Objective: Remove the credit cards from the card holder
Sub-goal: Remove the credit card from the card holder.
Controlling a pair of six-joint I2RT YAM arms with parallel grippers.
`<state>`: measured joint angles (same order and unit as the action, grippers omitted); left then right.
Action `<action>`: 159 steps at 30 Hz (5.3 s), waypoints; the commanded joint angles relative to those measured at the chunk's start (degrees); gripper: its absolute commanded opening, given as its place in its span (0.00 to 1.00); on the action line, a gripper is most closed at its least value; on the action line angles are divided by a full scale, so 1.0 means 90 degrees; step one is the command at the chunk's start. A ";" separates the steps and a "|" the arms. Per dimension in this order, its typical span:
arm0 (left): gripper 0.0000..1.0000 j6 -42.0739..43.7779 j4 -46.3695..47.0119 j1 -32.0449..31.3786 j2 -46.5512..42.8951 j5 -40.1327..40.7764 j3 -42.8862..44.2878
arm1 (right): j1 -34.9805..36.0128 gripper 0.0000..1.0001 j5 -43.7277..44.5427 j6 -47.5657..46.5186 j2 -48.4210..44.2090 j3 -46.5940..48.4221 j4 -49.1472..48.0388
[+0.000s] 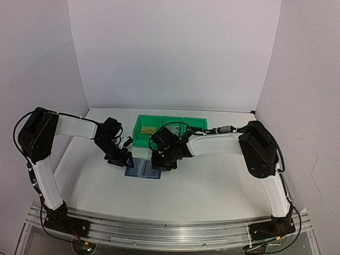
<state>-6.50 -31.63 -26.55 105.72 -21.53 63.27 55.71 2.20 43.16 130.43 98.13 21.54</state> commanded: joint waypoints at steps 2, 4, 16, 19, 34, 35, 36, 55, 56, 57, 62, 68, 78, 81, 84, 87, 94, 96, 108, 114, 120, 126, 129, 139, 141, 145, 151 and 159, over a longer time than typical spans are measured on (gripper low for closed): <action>0.62 -0.0200 0.0098 0.0000 0.0175 -0.0097 -0.0200 | 0.0110 0.29 0.0251 0.0034 0.0019 0.0177 -0.0079; 0.60 -0.0205 0.0106 -0.0001 0.0174 -0.0090 -0.0218 | 0.0115 0.29 0.0159 0.0015 0.0146 0.0246 -0.0078; 0.47 -0.0311 0.0190 0.0000 0.0171 -0.0735 -0.0358 | 0.0231 0.40 0.1120 -0.0287 -0.0004 0.0522 0.0142; 0.46 -0.0354 0.0221 0.0000 0.0168 -0.0889 -0.0414 | 0.0276 0.38 0.1207 -0.0324 0.0009 0.0531 0.0138; 0.45 -0.0318 0.0204 0.0000 0.0218 -0.0710 -0.0304 | 0.0273 0.33 0.0671 0.0042 0.0532 0.0178 0.0113; 0.45 -0.0314 0.0204 0.0000 0.0217 -0.0706 -0.0310 | 0.0273 0.34 0.0621 0.0045 0.0564 0.0139 0.0104; 0.45 -0.0313 0.0208 0.0000 0.0221 -0.0721 -0.0308 | 0.0274 0.34 0.0478 0.0028 0.0614 0.0129 0.0070; 0.45 -0.0293 0.0174 0.0000 0.0220 -0.0665 -0.0270 | 0.0300 0.41 0.1419 -0.0190 0.0228 0.0297 0.0438; 0.45 -0.0290 0.0174 -0.0001 0.0214 -0.0661 -0.0266 | 0.0299 0.41 0.1355 -0.0178 0.0280 0.0320 0.0435; 0.45 -0.0286 0.0174 -0.0001 0.0211 -0.0658 -0.0270 | 0.0299 0.40 0.1309 -0.0170 0.0311 0.0331 0.0429; 0.45 -0.0284 0.0189 0.0000 0.0214 -0.0674 -0.0282 | 0.0337 0.36 0.1030 -0.0269 0.0468 0.0459 0.0361; 0.45 -0.0282 0.0212 0.0000 0.0299 -0.0791 -0.0197 | 0.0469 0.32 0.1315 -0.0405 0.0460 0.0642 0.0364; 0.45 -0.0264 0.0226 0.0000 0.0311 -0.0815 -0.0203 | 0.0549 0.25 0.1428 -0.0702 0.0519 0.0935 0.0397; 0.45 -0.0264 0.0231 0.0000 0.0314 -0.0827 -0.0203 | 0.0569 0.25 0.1377 -0.0827 0.0595 0.1086 0.0399; 0.45 -0.0264 0.0232 0.0000 0.0309 -0.0823 -0.0199 | 0.0571 0.28 0.1341 -0.0897 0.0652 0.1200 0.0397; 0.45 -0.0264 0.0228 0.0000 0.0305 -0.0816 -0.0203 | 0.0578 0.33 0.1315 -0.0981 0.0676 0.1275 0.0393; 0.45 -0.0264 0.0243 0.0000 0.0303 -0.0824 -0.0195 | 0.0580 0.42 0.0844 -0.1061 0.0986 0.1371 0.0389; 0.45 -0.0264 0.0242 0.0000 0.0297 -0.0817 -0.0199 | 0.0583 0.44 0.0827 -0.1078 0.1018 0.1402 0.0393; 0.45 -0.0264 0.0223 0.0001 0.0330 -0.0821 -0.0174 | 0.0733 0.53 0.1702 -0.1559 0.0937 0.1535 0.0583; 0.46 -0.0264 0.0223 0.0000 0.0315 -0.0815 -0.0149 | 0.0834 0.55 0.1798 -0.1967 0.1203 0.1856 0.0734; 0.46 -0.0255 0.0223 0.0000 0.0322 -0.0800 -0.0162 | 0.0963 0.55 0.2387 -0.2421 0.1349 0.2202 0.1095; 0.46 -0.0255 0.0231 0.0000 0.0330 -0.0808 -0.0174 | 0.1024 0.53 0.2861 -0.2766 0.1459 0.2367 0.1436; 0.46 -0.0254 0.0231 -0.0001 0.0315 -0.0811 -0.0182 | 0.1027 0.46 0.2926 -0.2844 0.1502 0.2349 0.1518; 0.47 -0.0245 0.0243 0.0000 0.0292 -0.0839 -0.0187 | 0.1061 0.42 0.2564 -0.2857 0.1643 0.2552 0.1641; 0.47 -0.0242 0.0244 0.0000 0.0295 -0.0860 -0.0182 | 0.1066 0.47 0.2513 -0.2835 0.1640 0.2606 0.1637; 0.47 -0.0235 0.0259 0.0000 0.0302 -0.0877 -0.0190 | 0.1042 0.54 0.2171 -0.2686 0.1611 0.2651 0.1567; 0.47 -0.0233 0.0262 0.0000 0.0263 -0.0872 -0.0199 | 0.0817 0.55 0.1414 -0.2142 0.1496 0.2317 0.1214; 0.48 -0.0141 0.0209 0.0000 0.0149 -0.1018 -0.0017 | 0.0820 0.58 0.0917 -0.2107 0.1131 0.2311 0.0642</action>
<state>-8.96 -29.03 -26.39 106.44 -30.65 61.40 62.71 16.22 22.65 143.45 119.87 30.64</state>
